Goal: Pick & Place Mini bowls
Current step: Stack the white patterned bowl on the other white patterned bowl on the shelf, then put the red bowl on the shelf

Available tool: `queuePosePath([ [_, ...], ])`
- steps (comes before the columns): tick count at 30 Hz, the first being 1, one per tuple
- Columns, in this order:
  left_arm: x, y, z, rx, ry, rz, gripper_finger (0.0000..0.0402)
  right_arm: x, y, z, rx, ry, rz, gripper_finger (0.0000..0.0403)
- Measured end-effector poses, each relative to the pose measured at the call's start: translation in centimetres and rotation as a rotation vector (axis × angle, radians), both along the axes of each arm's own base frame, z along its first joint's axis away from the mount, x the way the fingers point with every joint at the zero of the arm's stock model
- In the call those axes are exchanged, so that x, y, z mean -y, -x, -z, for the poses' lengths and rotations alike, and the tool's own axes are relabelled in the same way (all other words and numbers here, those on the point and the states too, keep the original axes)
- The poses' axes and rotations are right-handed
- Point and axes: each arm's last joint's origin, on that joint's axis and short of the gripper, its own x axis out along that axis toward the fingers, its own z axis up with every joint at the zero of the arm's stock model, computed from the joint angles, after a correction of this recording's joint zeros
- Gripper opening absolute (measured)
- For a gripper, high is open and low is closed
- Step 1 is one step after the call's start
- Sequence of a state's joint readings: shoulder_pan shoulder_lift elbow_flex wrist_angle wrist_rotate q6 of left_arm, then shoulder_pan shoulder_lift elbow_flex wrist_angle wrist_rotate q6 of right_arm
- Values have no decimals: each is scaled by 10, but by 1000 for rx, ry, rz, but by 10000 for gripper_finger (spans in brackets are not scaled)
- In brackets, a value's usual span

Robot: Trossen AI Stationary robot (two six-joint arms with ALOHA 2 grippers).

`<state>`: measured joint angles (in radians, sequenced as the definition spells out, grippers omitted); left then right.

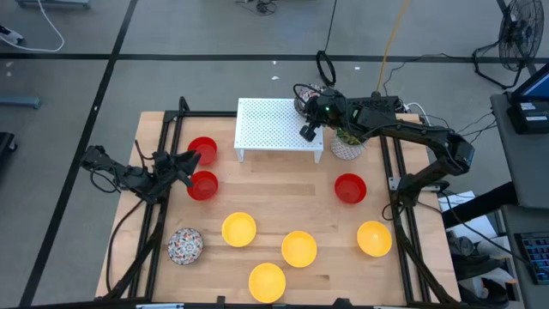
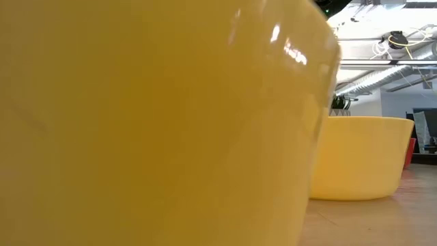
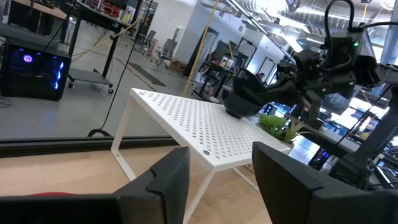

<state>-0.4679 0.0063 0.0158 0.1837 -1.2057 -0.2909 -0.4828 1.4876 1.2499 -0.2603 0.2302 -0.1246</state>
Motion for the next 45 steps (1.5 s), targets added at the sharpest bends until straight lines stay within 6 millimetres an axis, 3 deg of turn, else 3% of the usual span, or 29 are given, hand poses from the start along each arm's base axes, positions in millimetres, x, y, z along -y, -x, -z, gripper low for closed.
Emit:
queuePosePath([
  [11, 0, 0, 0, 0, 0, 0, 175, 1, -2, -3, 33, 22, -2, 88],
  [18, 0, 0, 0, 0, 0, 0, 175, -5, -1, -25, 123, 138, -45, 130],
  [33, 0, 0, 0, 0, 0, 0, 175, -83, 17, -76, 252, 240, -288, 122],
  [45, 0, 0, -1, 14, 10, -3, 175, -131, 32, -77, 170, 184, -460, 118],
])
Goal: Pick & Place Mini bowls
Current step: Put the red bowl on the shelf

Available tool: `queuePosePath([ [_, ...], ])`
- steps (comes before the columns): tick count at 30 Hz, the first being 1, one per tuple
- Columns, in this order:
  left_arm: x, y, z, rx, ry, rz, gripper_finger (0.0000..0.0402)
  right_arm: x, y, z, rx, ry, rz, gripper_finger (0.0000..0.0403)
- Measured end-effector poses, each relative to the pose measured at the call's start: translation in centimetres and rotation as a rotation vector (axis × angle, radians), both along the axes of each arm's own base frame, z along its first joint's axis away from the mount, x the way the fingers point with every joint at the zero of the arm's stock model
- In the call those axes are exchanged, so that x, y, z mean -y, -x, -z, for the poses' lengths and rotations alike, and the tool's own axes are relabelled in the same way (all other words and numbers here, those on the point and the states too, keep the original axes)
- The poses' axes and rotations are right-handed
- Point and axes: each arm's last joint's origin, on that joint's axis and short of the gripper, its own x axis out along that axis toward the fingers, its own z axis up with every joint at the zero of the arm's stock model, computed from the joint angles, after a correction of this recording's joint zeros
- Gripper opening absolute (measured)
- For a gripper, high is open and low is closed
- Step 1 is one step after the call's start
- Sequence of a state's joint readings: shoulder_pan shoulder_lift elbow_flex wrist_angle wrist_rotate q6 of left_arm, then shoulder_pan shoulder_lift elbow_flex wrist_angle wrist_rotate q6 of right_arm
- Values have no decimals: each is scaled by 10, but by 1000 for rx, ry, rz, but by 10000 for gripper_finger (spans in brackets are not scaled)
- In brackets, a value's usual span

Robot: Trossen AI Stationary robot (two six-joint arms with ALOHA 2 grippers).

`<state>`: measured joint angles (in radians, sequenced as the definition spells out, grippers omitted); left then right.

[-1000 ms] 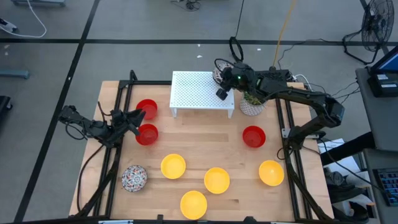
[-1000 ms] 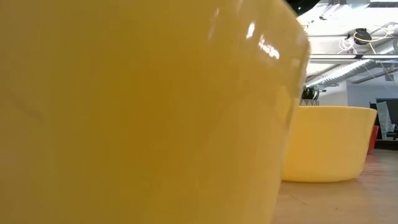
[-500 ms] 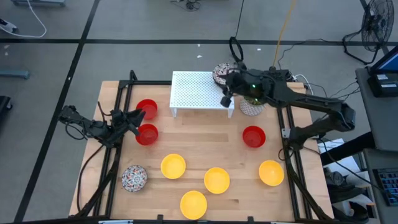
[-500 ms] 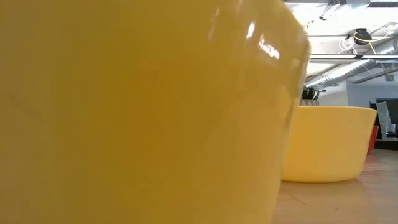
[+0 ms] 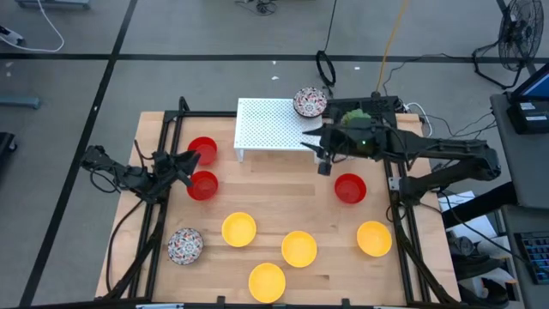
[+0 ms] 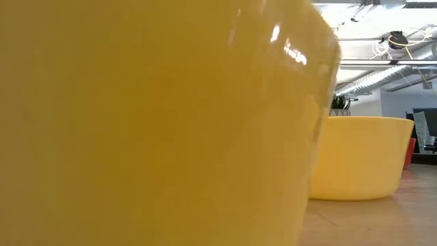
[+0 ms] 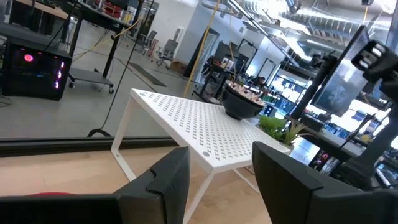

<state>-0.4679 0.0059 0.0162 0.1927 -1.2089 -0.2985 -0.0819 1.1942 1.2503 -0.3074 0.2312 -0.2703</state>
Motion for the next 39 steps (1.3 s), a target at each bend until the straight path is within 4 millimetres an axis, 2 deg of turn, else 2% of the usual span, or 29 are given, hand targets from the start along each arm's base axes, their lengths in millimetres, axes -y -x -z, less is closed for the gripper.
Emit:
queuePosePath([
  [8, 3, -2, -3, 37, -13, 139, 175, -15, 3, 0, -27, 19, -62, 118],
  [14, 5, -2, -11, 82, -92, 255, 175, -17, 3, 0, -31, 28, -74, 118],
  [18, 8, -6, -9, 51, -116, 295, 175, -17, 3, 0, -29, 28, -73, 118],
  [22, 11, -12, -8, -13, -128, 302, 175, -17, 3, -1, -13, 29, -73, 118],
  [30, 20, -30, -22, -159, -164, 315, 175, -17, 3, -2, -7, 28, -72, 117],
  [35, 27, -49, -32, -325, -147, 302, 175, -17, 3, -2, -7, 25, -70, 118],
  [39, 31, -66, -36, -502, -55, 342, 175, -17, 3, -2, -7, 25, -70, 116],
])
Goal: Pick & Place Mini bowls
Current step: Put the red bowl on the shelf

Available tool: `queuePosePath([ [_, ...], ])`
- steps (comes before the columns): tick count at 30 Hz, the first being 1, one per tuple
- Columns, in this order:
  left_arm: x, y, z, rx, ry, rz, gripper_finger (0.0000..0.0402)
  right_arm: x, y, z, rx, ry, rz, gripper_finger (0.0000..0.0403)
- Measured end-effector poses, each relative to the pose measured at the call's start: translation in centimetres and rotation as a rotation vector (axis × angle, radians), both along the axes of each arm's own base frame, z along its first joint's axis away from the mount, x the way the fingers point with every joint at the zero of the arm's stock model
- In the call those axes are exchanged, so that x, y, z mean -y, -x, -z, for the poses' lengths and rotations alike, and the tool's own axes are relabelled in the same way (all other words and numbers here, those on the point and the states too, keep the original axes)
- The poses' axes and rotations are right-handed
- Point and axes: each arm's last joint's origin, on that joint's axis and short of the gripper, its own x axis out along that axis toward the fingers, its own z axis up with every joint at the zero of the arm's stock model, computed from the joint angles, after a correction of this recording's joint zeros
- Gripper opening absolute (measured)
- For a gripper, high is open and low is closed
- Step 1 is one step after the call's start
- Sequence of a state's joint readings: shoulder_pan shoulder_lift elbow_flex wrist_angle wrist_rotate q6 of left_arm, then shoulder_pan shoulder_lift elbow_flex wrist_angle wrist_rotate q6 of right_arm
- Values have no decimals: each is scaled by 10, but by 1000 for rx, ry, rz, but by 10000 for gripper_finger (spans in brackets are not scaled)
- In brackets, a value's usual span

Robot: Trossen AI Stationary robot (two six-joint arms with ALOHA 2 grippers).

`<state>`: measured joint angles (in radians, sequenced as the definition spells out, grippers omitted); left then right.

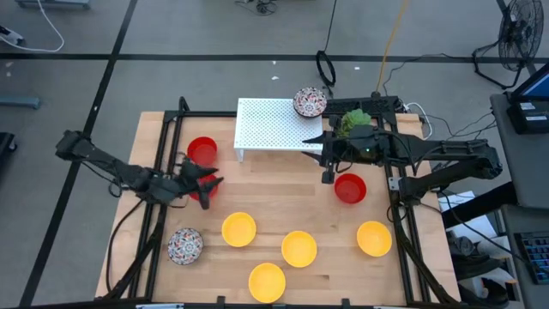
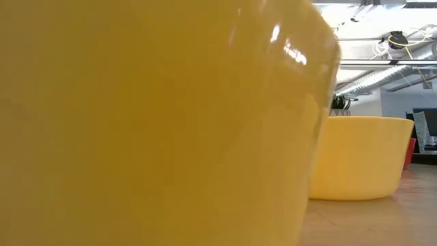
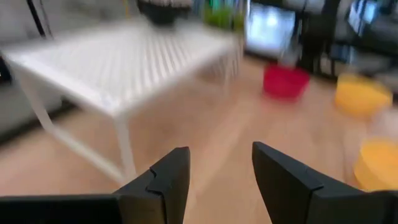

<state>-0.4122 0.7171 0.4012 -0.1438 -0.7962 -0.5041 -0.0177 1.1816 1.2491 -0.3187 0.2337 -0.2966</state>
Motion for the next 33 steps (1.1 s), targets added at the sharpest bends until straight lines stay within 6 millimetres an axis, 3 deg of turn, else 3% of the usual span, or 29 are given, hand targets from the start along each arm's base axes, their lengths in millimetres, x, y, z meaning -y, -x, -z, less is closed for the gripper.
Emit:
queuePosePath([
  [6, 2, -19, 7, -331, 295, -5, 175, 0, 0, 0, -1, 0, 0, 116],
  [13, 0, -20, 36, -716, 572, -151, 175, 0, 0, 1, -11, 1, 0, 116],
  [18, -3, -23, 48, -813, 590, -218, 175, 0, 1, 2, -20, 2, -1, 116],
  [28, -10, -32, 66, -951, 480, -179, 173, 0, 1, 3, -39, 3, -1, 115],
  [33, -8, -42, 68, -916, 428, -64, 112, 0, 1, 4, -44, 3, -2, 110],
])
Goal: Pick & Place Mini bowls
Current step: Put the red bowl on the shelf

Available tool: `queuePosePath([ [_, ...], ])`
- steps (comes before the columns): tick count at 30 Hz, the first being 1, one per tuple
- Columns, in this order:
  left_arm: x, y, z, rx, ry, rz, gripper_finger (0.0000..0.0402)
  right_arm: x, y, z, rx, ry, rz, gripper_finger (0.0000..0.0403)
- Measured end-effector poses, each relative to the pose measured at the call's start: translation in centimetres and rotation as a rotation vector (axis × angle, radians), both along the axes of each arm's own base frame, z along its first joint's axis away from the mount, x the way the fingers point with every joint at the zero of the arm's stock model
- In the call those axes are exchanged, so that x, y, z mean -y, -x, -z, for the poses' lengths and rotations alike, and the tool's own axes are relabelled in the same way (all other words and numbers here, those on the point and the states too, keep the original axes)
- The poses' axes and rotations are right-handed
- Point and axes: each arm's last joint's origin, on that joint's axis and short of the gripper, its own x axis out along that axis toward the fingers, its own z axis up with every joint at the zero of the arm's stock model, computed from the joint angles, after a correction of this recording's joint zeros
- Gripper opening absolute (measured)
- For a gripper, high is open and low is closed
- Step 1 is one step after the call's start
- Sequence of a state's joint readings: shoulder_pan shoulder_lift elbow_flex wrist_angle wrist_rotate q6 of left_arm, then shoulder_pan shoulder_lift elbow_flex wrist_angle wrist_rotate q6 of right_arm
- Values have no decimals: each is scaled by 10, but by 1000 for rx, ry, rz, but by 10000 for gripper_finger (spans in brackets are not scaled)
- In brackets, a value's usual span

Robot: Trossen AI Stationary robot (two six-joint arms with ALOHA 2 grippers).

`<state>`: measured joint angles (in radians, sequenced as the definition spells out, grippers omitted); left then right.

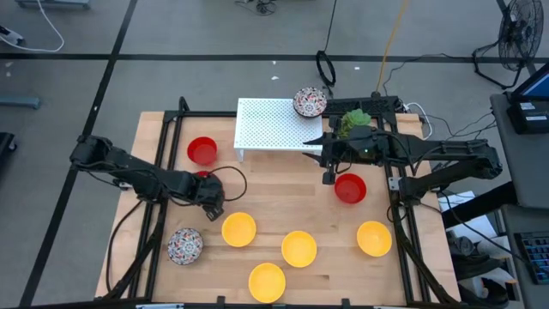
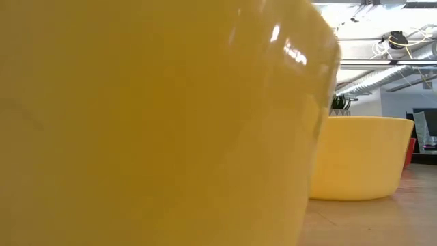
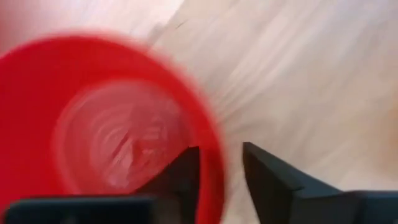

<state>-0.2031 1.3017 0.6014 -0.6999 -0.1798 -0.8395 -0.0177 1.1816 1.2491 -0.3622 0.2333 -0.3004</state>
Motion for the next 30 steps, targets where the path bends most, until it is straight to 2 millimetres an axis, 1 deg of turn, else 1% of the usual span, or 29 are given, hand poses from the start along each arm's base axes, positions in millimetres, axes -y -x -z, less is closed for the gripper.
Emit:
queuePosePath([
  [4, 3, -7, -5, 94, 46, 73, 25, 0, 1, 2, -21, 0, 1, 109],
  [5, 3, -8, -8, 112, 51, 81, 15, 0, 1, 2, -24, 0, 1, 109],
  [9, 5, -14, -19, 167, 80, 118, 18, 0, 1, 3, -38, 16, -6, 106],
  [12, 7, -25, -38, 233, 65, 182, 14, 0, 1, 3, -46, 42, -17, 105],
  [15, 8, -37, -62, 311, -8, 263, 6, 0, 1, 3, -51, 59, -24, 105],
  [21, 6, -58, -117, 458, -202, 405, 20, 0, 3, 2, -52, 62, -21, 104],
  [23, -2, -63, -133, 482, -284, 438, 18, 0, 5, 0, -42, 69, -23, 104],
  [25, -14, -66, -145, 486, -356, 453, 10, 0, 6, -1, -34, 75, -25, 105],
  [28, -42, -72, -157, 469, -435, 430, 6, 0, 8, -4, -15, 75, -24, 104],
  [30, -65, -77, -161, 433, -493, 411, 12, 0, 9, -6, -1, 74, -23, 105],
])
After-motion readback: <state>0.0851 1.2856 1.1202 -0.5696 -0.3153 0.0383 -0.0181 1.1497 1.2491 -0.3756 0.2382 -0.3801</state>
